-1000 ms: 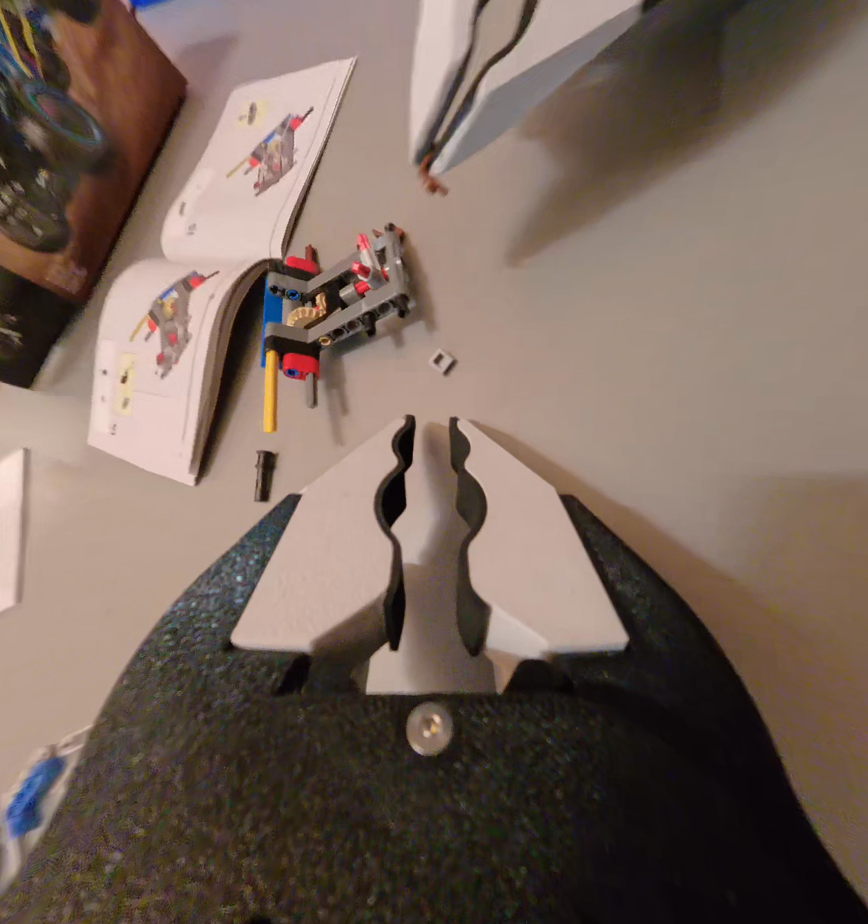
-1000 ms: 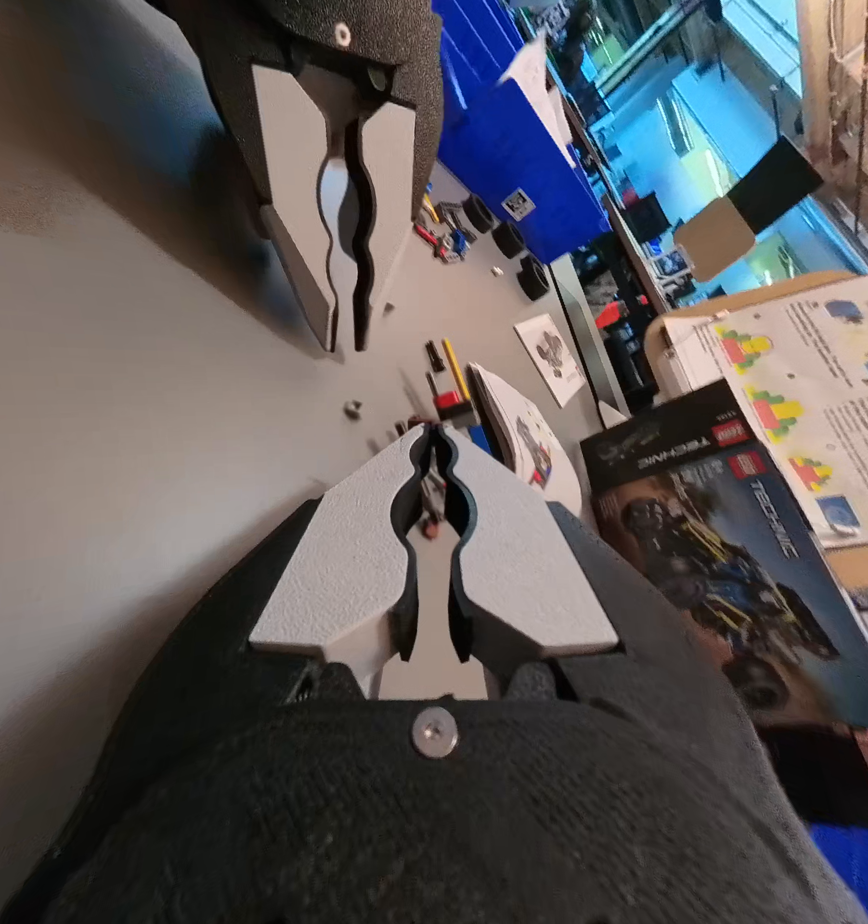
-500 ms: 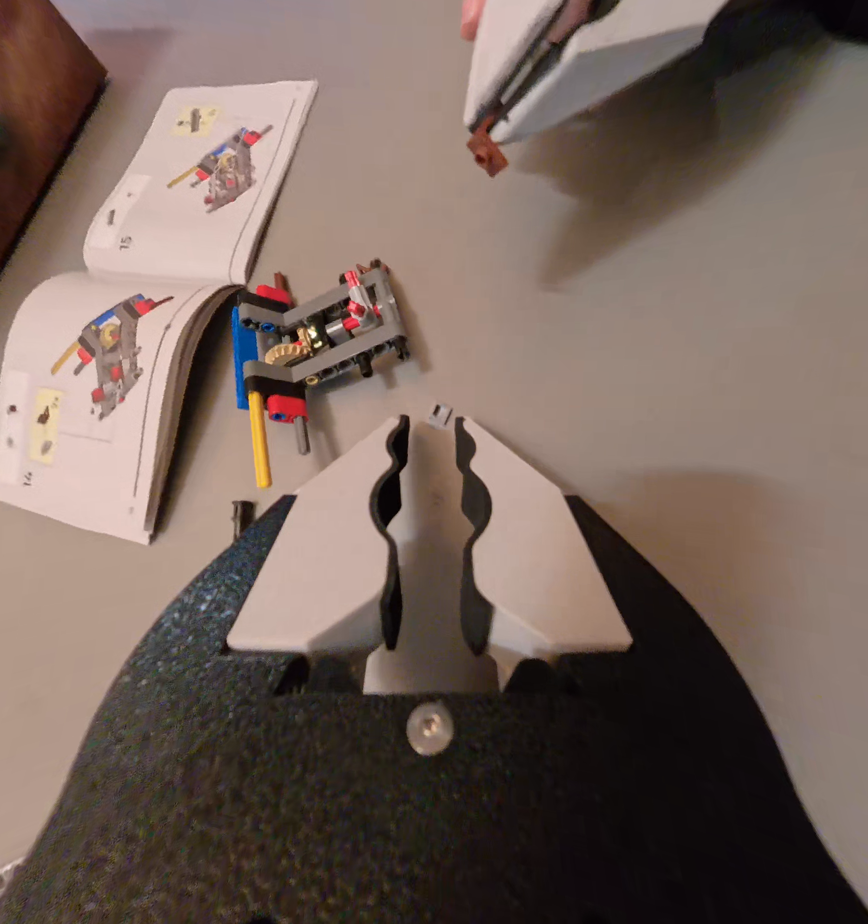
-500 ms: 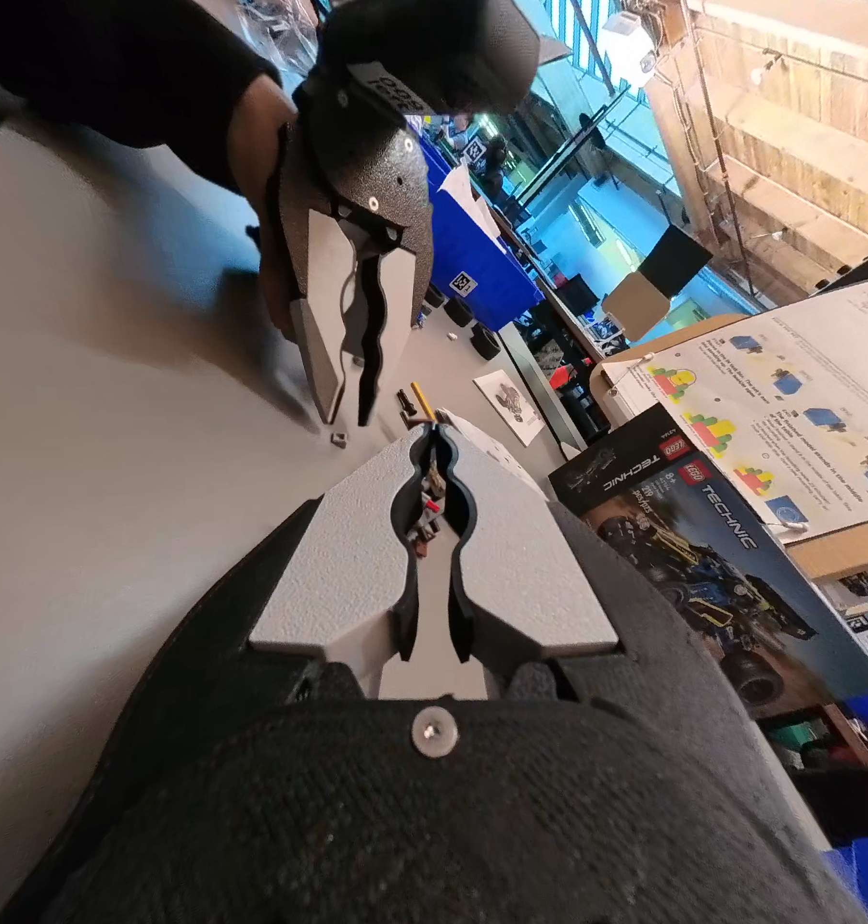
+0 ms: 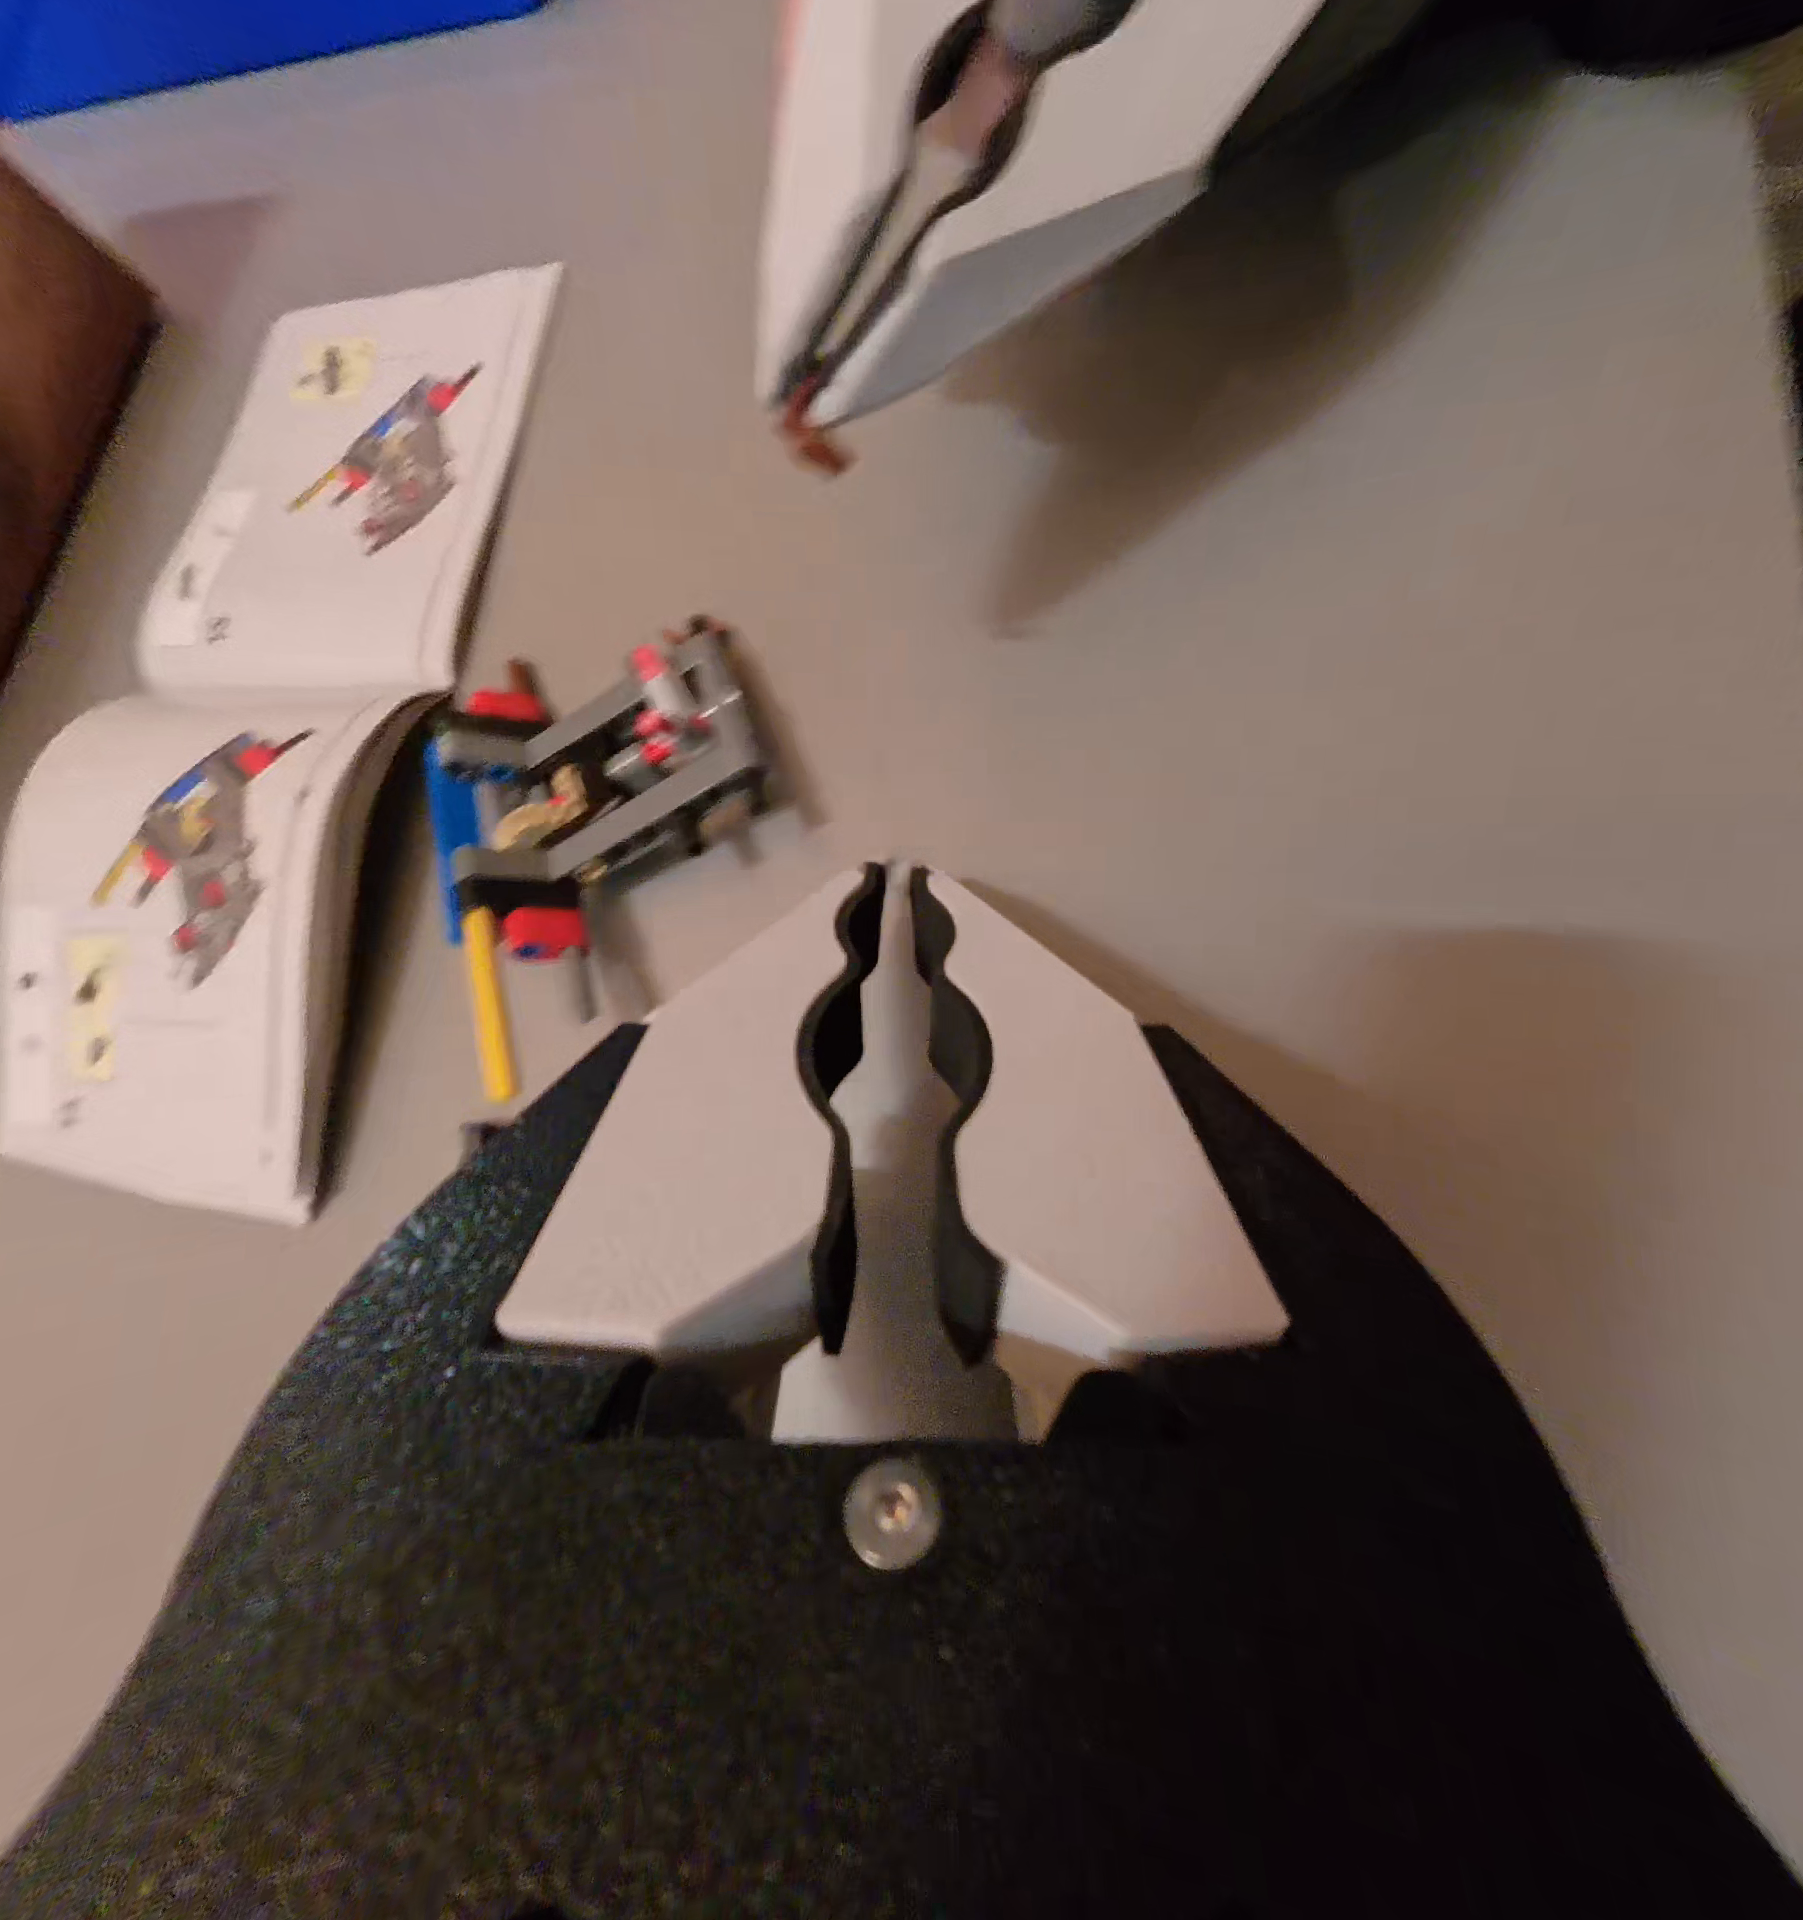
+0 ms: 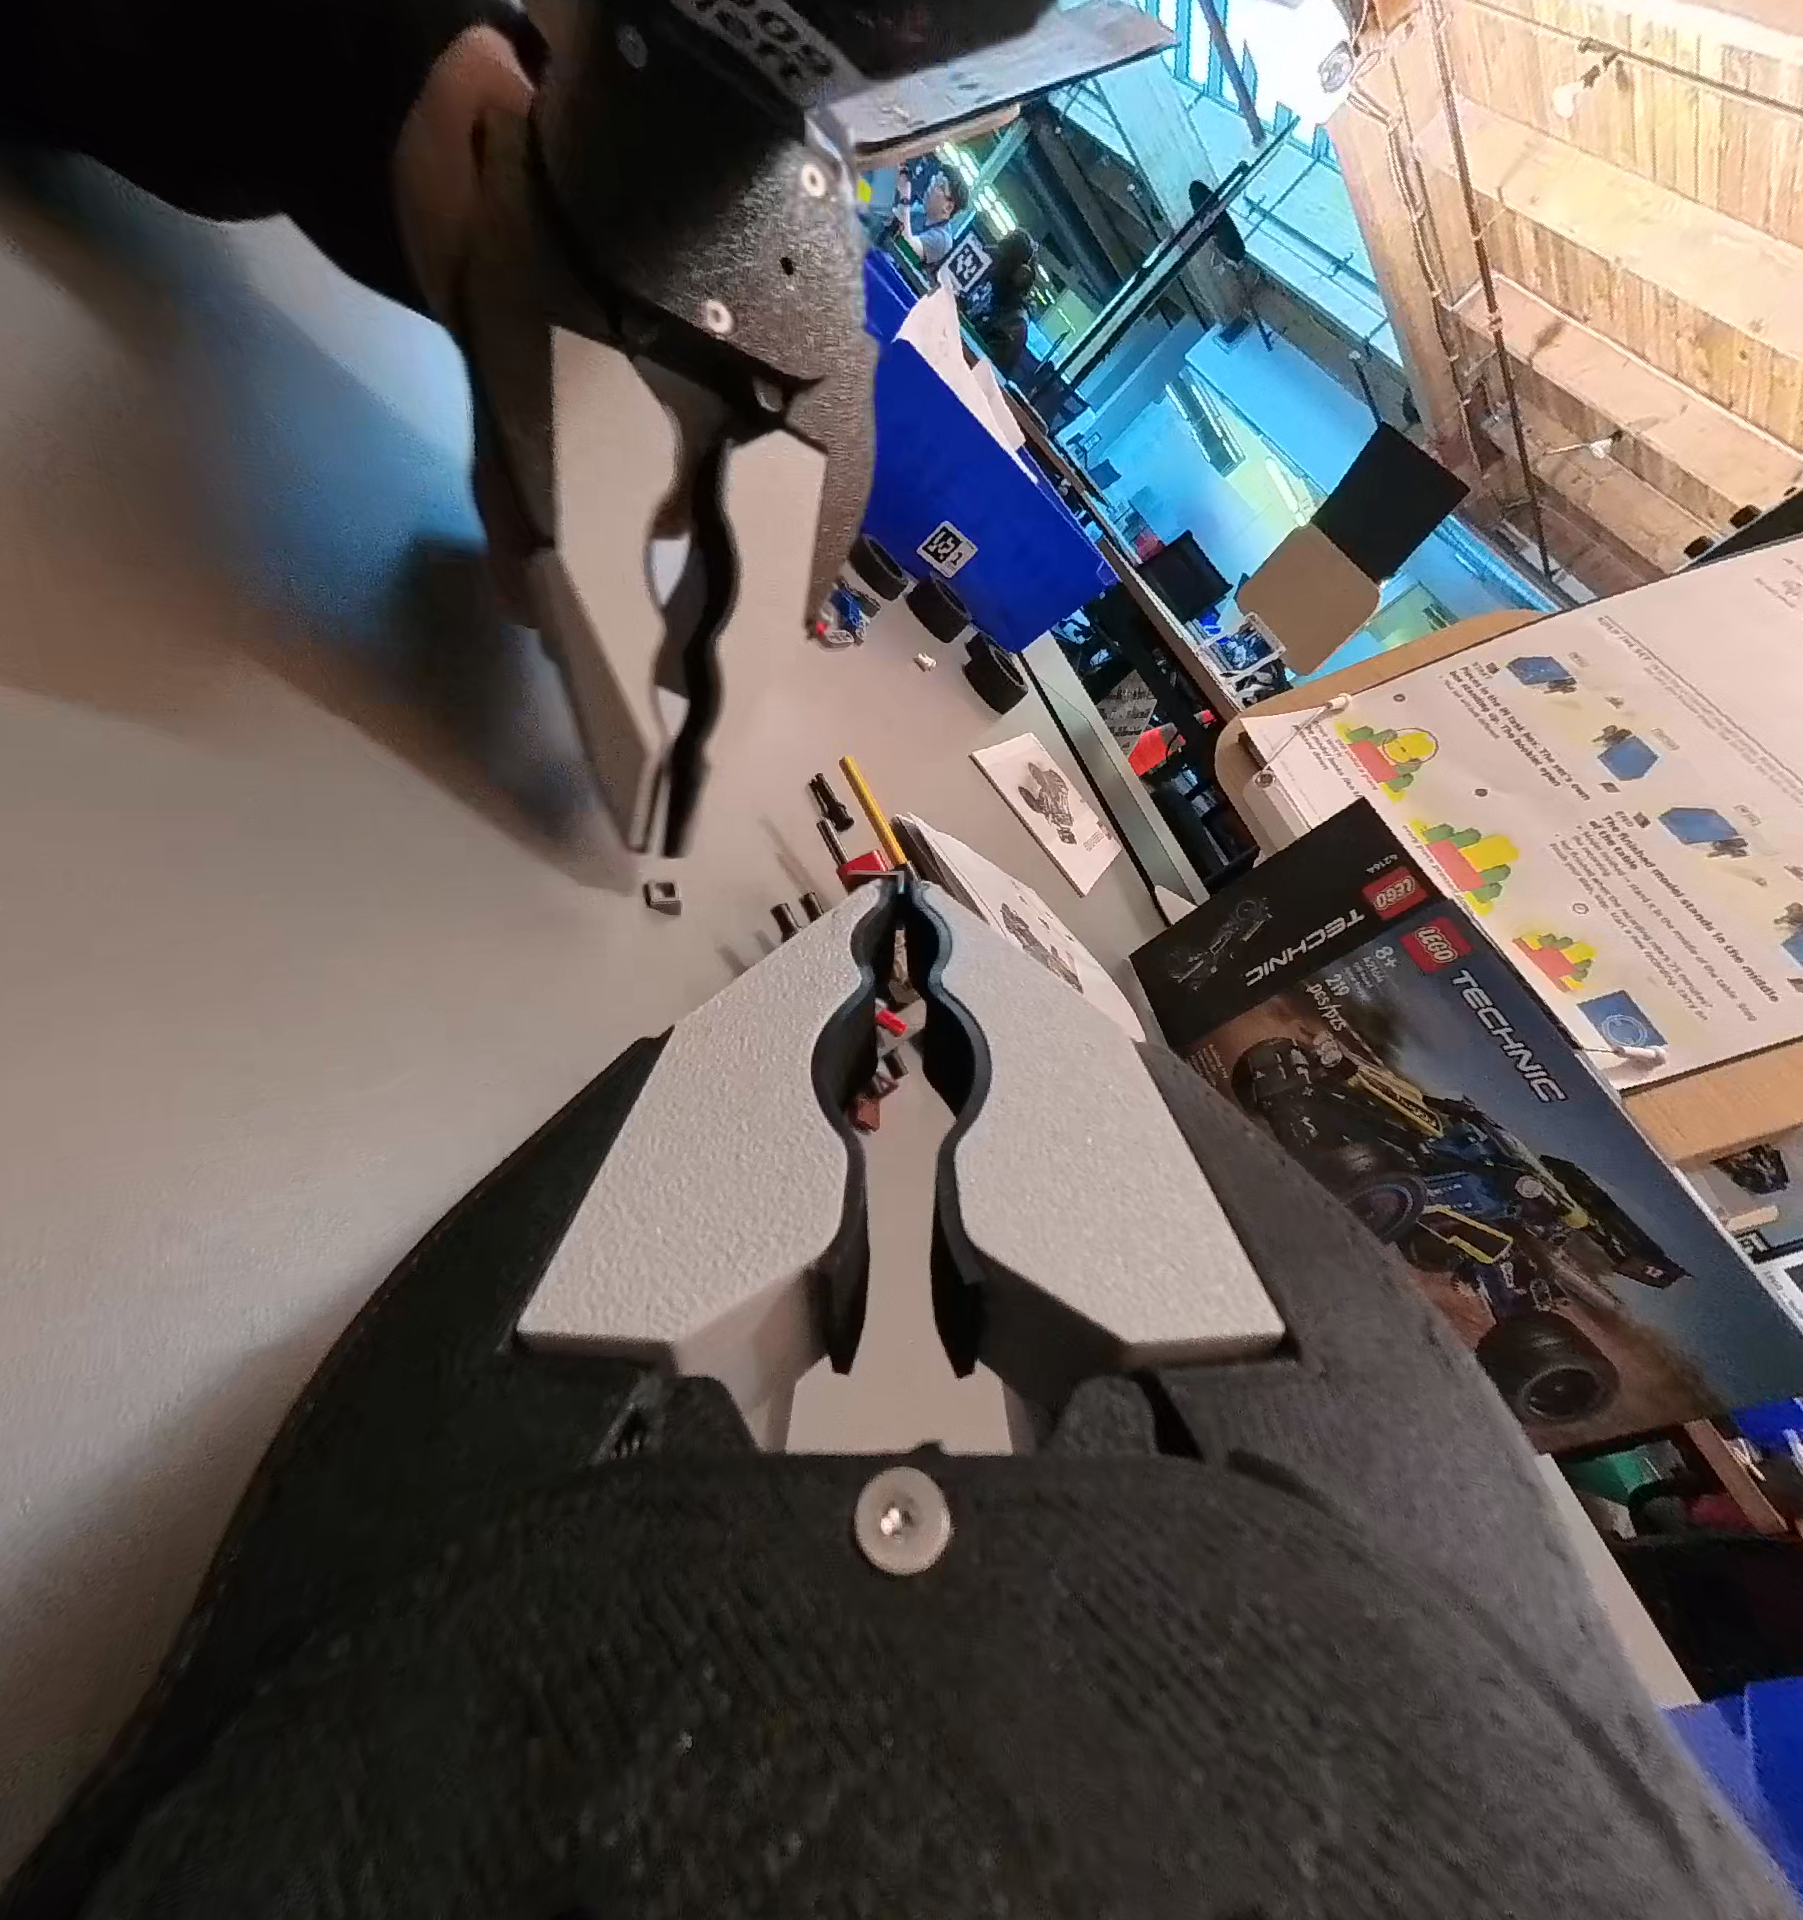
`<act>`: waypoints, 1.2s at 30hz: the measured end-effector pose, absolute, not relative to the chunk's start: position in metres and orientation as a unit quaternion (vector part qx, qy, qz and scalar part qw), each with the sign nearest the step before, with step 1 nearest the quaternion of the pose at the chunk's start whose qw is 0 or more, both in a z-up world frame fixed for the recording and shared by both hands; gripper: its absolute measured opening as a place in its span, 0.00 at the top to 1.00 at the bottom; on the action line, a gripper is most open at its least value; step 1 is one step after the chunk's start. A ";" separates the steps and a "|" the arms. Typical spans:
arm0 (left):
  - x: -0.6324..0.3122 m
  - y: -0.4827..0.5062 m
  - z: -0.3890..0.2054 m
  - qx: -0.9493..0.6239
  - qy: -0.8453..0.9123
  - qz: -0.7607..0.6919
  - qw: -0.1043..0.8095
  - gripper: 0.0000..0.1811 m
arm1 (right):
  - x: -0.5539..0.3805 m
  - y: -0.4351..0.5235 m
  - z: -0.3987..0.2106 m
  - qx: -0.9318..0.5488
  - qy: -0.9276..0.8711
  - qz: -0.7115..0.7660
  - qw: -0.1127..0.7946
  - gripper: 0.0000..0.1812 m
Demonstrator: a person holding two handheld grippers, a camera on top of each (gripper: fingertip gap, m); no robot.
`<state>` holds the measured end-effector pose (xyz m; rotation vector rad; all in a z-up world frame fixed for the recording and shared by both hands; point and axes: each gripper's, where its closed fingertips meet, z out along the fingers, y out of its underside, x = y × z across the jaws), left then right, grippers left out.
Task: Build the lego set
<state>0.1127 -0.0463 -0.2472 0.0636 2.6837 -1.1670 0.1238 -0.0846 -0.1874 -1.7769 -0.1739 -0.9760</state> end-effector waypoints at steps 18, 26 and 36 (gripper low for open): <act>0.113 -0.051 -0.255 0.024 0.916 -0.390 0.085 0.97 | 0.131 -0.089 -0.195 -0.753 -0.071 -0.431 0.492 1.00; 0.115 -0.056 -0.256 0.080 0.909 -0.406 0.039 0.94 | 0.132 -0.091 -0.195 -0.753 -0.068 -0.438 0.487 1.00; 0.111 -0.065 -0.257 0.095 0.907 -0.409 0.031 0.96 | 0.135 -0.092 -0.197 -0.756 -0.066 -0.439 0.481 1.00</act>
